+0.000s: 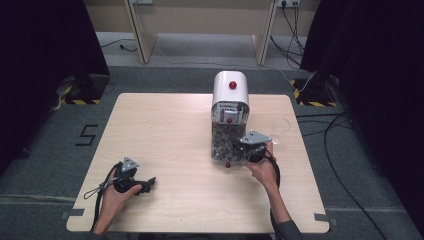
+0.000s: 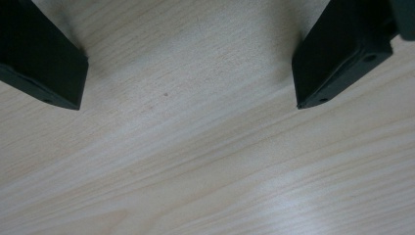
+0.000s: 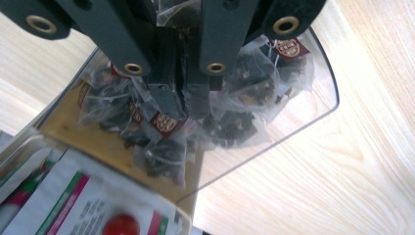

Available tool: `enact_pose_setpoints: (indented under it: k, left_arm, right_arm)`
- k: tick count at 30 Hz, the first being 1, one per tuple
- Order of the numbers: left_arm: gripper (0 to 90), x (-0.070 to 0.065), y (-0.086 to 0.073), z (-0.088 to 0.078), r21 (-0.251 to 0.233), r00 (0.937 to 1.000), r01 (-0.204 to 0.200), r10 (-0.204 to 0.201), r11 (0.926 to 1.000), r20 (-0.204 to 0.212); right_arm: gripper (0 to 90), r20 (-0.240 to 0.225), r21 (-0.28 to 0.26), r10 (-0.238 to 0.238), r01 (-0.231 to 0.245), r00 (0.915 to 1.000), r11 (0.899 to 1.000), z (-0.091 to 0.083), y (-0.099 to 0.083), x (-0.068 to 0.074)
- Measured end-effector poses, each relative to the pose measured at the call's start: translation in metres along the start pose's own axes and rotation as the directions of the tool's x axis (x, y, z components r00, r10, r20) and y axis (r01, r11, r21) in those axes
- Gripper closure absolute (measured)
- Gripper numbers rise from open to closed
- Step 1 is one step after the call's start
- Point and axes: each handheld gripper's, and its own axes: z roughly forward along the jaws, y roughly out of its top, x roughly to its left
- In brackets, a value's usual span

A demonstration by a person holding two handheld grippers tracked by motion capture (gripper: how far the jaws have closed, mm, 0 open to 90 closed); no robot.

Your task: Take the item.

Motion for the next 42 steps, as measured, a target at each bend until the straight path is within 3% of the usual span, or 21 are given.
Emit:
enact_pose_setpoints:
  k: [10,22,33,42]
  left_arm:
    - [0.0,0.0,0.0,0.0,0.0,1.0,0.0,0.0,1.0,0.0]
    - [0.0,0.0,0.0,0.0,0.0,1.0,0.0,0.0,1.0,0.0]
    - [0.0,0.0,0.0,0.0,0.0,1.0,0.0,0.0,1.0,0.0]
    - [0.0,0.0,0.0,0.0,0.0,1.0,0.0,0.0,1.0,0.0]
  right_arm:
    - [90.0,0.018,-0.06,-0.002,0.003,0.9998,0.998,-0.013,0.007,-0.001]
    - [90.0,0.034,-0.11,0.032,-0.029,0.9989,0.994,-0.03,0.011,-0.011]
    - [90.0,0.082,-0.151,0.064,-0.051,0.9946,0.987,-0.05,0.012,-0.027]
    - [90.0,0.154,-0.175,0.092,-0.065,0.9838,0.982,-0.071,0.009,-0.044]
